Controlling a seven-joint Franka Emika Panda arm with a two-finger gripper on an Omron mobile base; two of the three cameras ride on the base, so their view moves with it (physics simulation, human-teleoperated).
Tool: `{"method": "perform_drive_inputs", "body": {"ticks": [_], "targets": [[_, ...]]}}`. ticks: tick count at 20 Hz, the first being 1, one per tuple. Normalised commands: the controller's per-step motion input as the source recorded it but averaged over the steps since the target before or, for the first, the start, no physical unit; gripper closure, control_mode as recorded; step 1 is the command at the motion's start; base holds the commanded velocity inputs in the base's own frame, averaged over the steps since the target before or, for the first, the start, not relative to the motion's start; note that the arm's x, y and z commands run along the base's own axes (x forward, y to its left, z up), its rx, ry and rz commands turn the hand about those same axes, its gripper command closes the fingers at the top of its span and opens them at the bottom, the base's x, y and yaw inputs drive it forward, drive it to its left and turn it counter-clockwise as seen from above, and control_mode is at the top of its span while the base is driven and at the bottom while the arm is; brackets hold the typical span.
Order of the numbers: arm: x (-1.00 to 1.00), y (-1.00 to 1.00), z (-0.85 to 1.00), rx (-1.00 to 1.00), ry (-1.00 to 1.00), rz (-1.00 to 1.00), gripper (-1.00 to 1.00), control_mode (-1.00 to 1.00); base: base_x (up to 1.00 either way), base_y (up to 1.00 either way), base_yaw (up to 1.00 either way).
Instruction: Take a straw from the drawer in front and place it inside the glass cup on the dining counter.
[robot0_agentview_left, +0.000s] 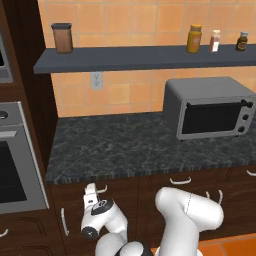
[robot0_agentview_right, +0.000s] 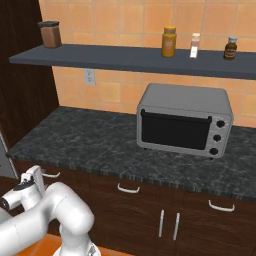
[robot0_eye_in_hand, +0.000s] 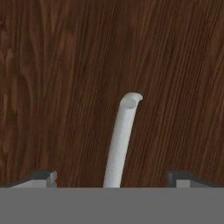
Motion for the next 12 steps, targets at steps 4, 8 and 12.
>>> {"method": "perform_drive_inputs", "body": {"ticks": [4, 8, 12], "targets": [[0.29, 0.01, -0.05, 0.0, 0.0, 0.04, -1.0, -1.0, 0.0, 0.0, 0.0], [0.29, 0.04, -0.11, 0.0, 0.0, 0.02, -1.0, -1.0, 0.0, 0.0, 0.0], [0.26, 0.08, -0.15, 0.0, 0.0, 0.01, -1.0, -1.0, 0.0, 0.0, 0.0]]}}
